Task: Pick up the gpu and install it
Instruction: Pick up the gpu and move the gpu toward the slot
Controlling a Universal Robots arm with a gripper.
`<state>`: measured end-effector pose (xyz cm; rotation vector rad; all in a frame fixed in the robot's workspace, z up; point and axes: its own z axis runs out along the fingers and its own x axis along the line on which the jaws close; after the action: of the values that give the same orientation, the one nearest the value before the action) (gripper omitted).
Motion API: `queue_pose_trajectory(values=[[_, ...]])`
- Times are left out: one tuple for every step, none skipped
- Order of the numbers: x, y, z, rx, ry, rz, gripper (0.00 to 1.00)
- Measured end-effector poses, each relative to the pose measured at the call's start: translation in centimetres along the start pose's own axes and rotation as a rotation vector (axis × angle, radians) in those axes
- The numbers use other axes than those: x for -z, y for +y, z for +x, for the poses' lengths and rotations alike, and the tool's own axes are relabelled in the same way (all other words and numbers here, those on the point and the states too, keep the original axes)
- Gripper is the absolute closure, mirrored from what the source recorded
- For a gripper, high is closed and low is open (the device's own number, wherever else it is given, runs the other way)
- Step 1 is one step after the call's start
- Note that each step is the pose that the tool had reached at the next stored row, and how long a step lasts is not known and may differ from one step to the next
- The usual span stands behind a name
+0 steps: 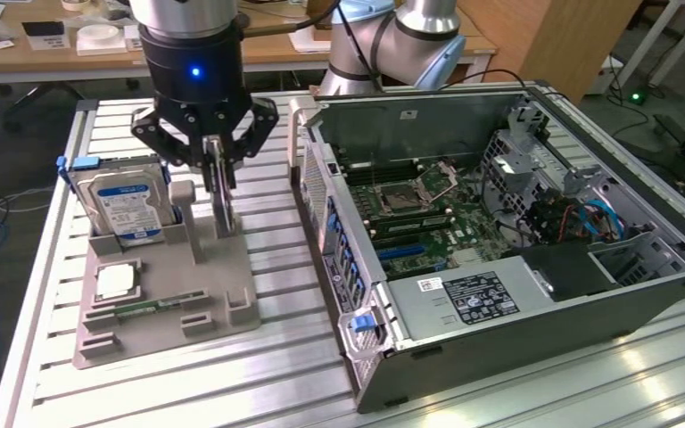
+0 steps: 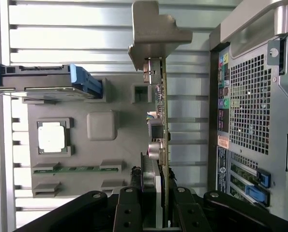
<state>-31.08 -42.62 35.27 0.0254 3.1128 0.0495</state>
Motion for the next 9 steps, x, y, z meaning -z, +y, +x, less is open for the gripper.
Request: queue_pose_trajectory(values=[[0.08,0.00,0.00,0.000,0.0000,-0.0001,0.72],[0.17,0.00,0.00,0.000,-0.0001,-0.0001,0.72],[0.25,0.01,0.00,0.000,0.0000,-0.0001,0.72],[0.32,0.01,-0.01,0.000,-0.0001,-0.0001,0.72],[0.40,0.01,-0.01,0.000,-0.0001,-0.0001,0.72],[0.48,0.01,-0.01,0.000,-0.0001,-0.0001,0.72],[0.59,0.02,-0.01,0.000,-0.0001,-0.0001,0.72],[0.70,0.02,-0.02,0.000,-0.0001,-0.0001,0.72],[0.82,0.03,-0.02,0.000,0.0000,-0.0002,0.72]])
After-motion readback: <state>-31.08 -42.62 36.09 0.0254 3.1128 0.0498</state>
